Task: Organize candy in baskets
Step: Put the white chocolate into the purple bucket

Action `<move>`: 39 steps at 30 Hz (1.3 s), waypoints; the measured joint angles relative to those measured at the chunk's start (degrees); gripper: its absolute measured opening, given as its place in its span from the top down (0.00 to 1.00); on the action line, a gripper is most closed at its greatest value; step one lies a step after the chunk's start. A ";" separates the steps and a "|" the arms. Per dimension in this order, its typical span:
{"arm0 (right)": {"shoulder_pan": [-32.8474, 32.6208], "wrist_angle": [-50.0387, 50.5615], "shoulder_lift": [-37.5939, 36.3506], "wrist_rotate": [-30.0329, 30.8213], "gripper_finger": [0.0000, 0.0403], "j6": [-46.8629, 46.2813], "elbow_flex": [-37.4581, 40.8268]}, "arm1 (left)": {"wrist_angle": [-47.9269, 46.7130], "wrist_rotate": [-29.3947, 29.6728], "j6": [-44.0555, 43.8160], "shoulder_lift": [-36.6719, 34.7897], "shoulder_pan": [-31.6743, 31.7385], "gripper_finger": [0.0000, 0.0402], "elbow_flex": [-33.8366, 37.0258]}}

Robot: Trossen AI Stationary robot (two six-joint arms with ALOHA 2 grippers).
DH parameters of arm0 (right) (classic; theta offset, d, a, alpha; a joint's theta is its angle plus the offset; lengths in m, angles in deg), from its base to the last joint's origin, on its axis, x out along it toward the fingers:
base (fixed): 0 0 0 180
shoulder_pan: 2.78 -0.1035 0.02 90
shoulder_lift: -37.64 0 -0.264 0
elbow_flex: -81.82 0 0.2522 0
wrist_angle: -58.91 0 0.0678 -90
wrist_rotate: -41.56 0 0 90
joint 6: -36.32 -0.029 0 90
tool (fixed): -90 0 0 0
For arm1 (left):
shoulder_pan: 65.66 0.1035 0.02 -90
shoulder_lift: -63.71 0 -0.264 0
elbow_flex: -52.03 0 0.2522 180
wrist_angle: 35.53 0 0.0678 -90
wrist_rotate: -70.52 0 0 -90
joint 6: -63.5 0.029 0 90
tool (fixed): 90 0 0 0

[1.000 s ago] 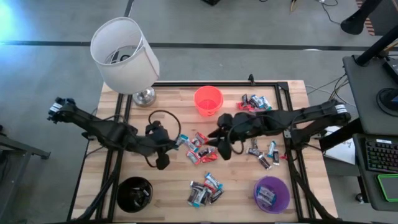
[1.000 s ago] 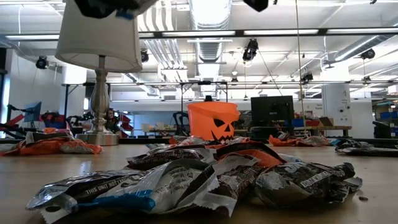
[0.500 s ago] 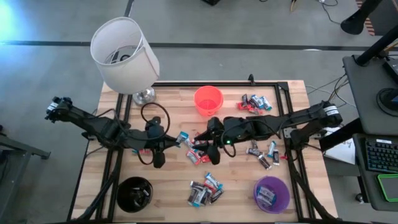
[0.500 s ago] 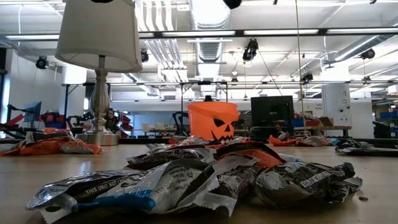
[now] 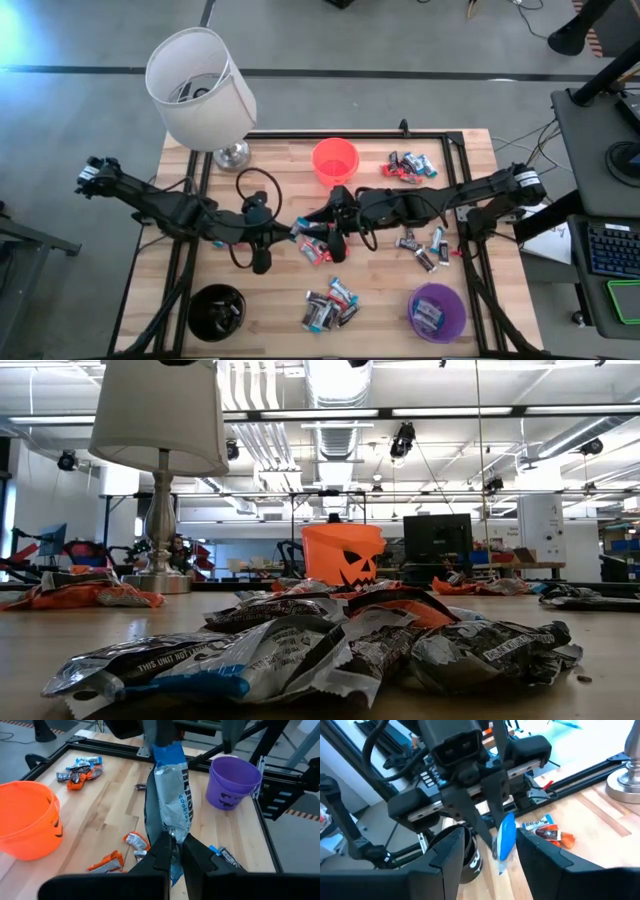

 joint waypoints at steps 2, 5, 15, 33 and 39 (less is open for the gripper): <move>0.00 0.32 0.00 0.03 0.58 -0.02 0.00 | 0.40 -0.64 0.03 0.05 0.00 1.00 0.00; 0.00 0.67 0.00 0.11 0.58 -0.04 0.00 | 0.78 -0.72 0.08 0.00 0.00 1.00 0.00; 0.05 0.10 0.74 1.55 0.63 0.04 0.00 | 2.83 -0.71 1.86 -0.04 0.21 1.00 0.00; 0.37 -0.62 0.69 1.50 0.96 2.12 0.00 | 2.62 -0.55 2.36 -0.04 1.08 0.99 0.00; 0.37 -0.62 0.66 1.46 0.97 2.10 0.00 | 2.61 -0.55 2.50 -0.04 1.22 0.91 0.00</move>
